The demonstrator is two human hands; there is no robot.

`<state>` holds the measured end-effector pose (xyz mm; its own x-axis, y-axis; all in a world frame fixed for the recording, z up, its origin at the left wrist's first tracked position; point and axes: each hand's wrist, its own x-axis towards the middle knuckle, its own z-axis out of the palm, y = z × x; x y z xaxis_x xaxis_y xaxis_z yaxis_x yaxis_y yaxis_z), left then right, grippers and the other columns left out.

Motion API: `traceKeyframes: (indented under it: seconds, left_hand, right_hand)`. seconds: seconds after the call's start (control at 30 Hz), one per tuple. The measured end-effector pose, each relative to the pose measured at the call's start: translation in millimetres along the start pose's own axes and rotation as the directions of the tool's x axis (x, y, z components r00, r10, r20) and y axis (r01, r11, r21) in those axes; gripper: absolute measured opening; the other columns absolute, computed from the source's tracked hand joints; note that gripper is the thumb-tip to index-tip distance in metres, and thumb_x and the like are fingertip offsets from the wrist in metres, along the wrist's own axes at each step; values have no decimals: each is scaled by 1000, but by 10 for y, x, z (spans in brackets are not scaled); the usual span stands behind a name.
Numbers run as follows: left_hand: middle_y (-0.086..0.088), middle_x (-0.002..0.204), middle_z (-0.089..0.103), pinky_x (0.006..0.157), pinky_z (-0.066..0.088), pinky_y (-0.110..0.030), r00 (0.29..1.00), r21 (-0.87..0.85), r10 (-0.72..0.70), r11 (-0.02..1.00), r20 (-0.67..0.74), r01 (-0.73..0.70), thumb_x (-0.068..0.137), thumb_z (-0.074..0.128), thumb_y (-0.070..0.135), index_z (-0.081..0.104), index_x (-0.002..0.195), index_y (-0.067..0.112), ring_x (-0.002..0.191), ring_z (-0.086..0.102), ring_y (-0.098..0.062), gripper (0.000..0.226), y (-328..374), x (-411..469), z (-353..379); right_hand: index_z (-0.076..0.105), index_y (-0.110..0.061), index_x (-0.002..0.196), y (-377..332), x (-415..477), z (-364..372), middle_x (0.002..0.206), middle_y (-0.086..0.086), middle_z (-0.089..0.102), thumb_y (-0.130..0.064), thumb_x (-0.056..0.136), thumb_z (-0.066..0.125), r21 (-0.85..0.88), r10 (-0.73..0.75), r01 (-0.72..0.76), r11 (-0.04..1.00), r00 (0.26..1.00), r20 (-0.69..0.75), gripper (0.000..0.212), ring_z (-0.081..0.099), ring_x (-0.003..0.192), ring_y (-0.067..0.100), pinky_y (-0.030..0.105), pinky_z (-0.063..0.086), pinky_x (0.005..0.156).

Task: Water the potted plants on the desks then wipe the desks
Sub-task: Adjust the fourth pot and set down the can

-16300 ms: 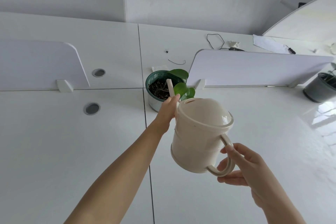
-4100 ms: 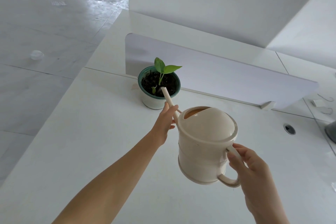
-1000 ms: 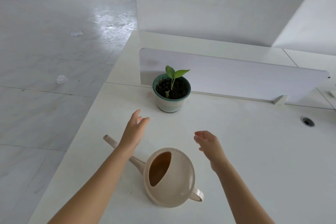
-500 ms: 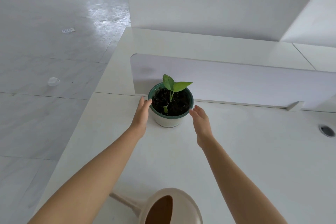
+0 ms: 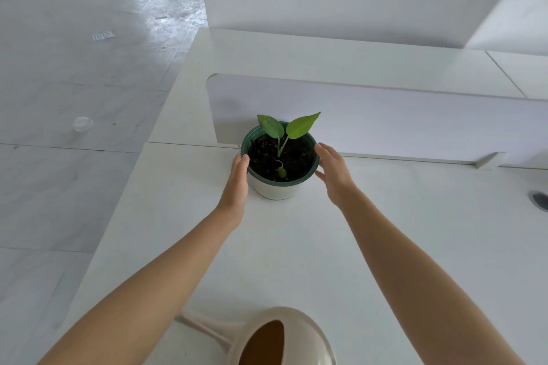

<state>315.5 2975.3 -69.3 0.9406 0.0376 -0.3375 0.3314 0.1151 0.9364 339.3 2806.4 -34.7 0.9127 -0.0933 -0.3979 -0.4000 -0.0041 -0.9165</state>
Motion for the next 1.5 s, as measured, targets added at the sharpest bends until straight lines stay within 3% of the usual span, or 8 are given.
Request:
traceKeyframes:
  seconds: [0.13, 0.23, 0.63, 0.8, 1.13, 1.27, 1.37, 1.5]
  left_hand:
    - [8, 148, 35, 113, 15, -37, 998, 0, -31, 1000, -47, 31, 81, 29, 57, 34, 140, 20, 137, 27, -7, 70, 120, 88, -50]
    - [9, 153, 28, 116, 15, -41, 998, 11, -66, 998, -13, 67, 66, 33, 70, 26, 145, 24, 140, 24, -7, 91, 184, 190, -64]
    - [10, 157, 11, 115, 9, -34, 993, -136, -65, 989, -97, 51, 95, 28, 44, 8, 149, 26, 143, 11, -8, 60, 39, -174, 173]
    - [-3, 152, 26, 109, 27, -37, 968, -102, -81, 993, -238, 58, 96, 35, 34, 19, 147, 20, 136, 31, -21, 55, 196, -564, -46]
    - [11, 88, 68, 74, 46, -15, 799, 38, 359, 920, -483, -391, 90, 44, 10, 59, 95, 27, 81, 65, -2, 23, 30, -1975, -793]
    - [17, 67, 71, 65, 46, -13, 777, 6, 291, 938, -558, -346, 93, 38, 5, 60, 87, 25, 62, 64, 1, 31, -309, -2281, -987]
    - [13, 64, 70, 63, 43, -18, 787, -12, 183, 972, -589, -235, 93, 36, 6, 59, 84, 25, 56, 62, 3, 31, -532, -2360, -1062]
    - [-13, 94, 62, 64, 42, -24, 839, -43, 67, 993, -541, -106, 93, 37, 7, 59, 104, 8, 69, 61, -13, 24, -695, -2342, -1048]
  right_hand:
    - [23, -17, 144, 149, -153, 47, 148, 3, 36, -33, 94, 42, 44, 33, -31, 999, 998, -44, 56, 33, 136, 21, 45, 24, 114]
    - [26, -16, 142, 229, -235, 89, 142, 2, 40, -31, 96, 39, 66, 29, -27, 997, 999, -35, 51, 32, 136, 21, 41, 24, 114]
    - [13, -17, 147, 13, -115, 164, 155, 0, 20, -42, 94, 37, 24, 74, -74, 997, 997, -17, 64, 21, 141, 20, 41, 20, 114]
    - [13, -21, 147, 107, -427, 83, 155, 0, 21, -43, 94, 37, 16, 56, -55, 998, 997, -49, 63, 22, 141, 20, 40, 20, 113]
    - [60, -21, 86, 554, -1783, -267, 99, -2, 59, -34, 93, 44, -100, 0, -14, 995, 990, -142, 21, 52, 102, 18, 35, 40, 92]
    - [61, -21, 80, 833, -2252, -289, 87, -6, 62, -29, 93, 45, -181, -6, -17, 983, 992, -128, 22, 55, 95, 19, 26, 42, 76]
    - [61, 5, 88, 1017, -2461, -308, 90, 24, 61, -28, 94, 45, -239, 31, -58, 969, 993, -116, 36, 57, 93, 35, 32, 47, 82]
    - [52, -3, 70, 1208, -2622, -320, 65, 0, 47, -25, 95, 44, -244, 50, -67, 967, 996, -73, 34, 56, 52, -5, 8, 38, 49]
